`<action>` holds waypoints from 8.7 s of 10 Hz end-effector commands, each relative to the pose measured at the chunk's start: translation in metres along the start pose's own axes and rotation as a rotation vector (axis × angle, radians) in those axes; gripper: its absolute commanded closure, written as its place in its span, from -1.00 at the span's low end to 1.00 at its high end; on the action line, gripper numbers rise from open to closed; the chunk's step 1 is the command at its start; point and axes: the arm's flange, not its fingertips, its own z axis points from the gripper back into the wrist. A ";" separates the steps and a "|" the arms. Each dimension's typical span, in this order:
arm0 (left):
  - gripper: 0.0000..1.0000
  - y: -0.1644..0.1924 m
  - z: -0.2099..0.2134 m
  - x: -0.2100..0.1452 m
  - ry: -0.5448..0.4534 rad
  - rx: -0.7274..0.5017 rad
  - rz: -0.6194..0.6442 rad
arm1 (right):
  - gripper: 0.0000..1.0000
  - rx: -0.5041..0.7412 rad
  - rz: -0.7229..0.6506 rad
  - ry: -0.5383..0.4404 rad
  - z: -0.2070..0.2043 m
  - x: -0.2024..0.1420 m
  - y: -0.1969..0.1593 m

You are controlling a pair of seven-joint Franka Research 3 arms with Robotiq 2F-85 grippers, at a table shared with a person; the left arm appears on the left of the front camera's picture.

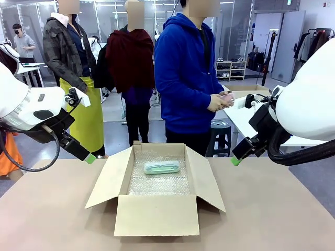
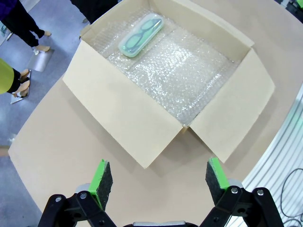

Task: Pack the glasses set securely to prepare it for shipping.
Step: Put the Glasses case from the right side of the table into the Package Box.

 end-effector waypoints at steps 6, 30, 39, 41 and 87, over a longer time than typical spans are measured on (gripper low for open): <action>-1.00 0.001 0.000 -0.001 -0.007 -0.011 -0.003 | -1.00 -0.008 -0.003 -0.003 -0.001 0.000 0.001; -1.00 0.001 0.000 -0.001 -0.007 -0.011 -0.003 | -1.00 -0.008 -0.003 -0.003 -0.001 0.000 0.001; -1.00 0.001 0.000 -0.001 -0.007 -0.011 -0.003 | -1.00 -0.090 -0.035 0.035 0.006 0.003 -0.022; -1.00 0.001 0.000 -0.001 -0.007 -0.011 -0.003 | -1.00 -0.112 -0.077 0.037 0.007 0.001 -0.030; -1.00 0.001 0.000 -0.001 -0.007 -0.011 -0.003 | -1.00 0.201 0.929 0.462 -0.261 0.074 -0.217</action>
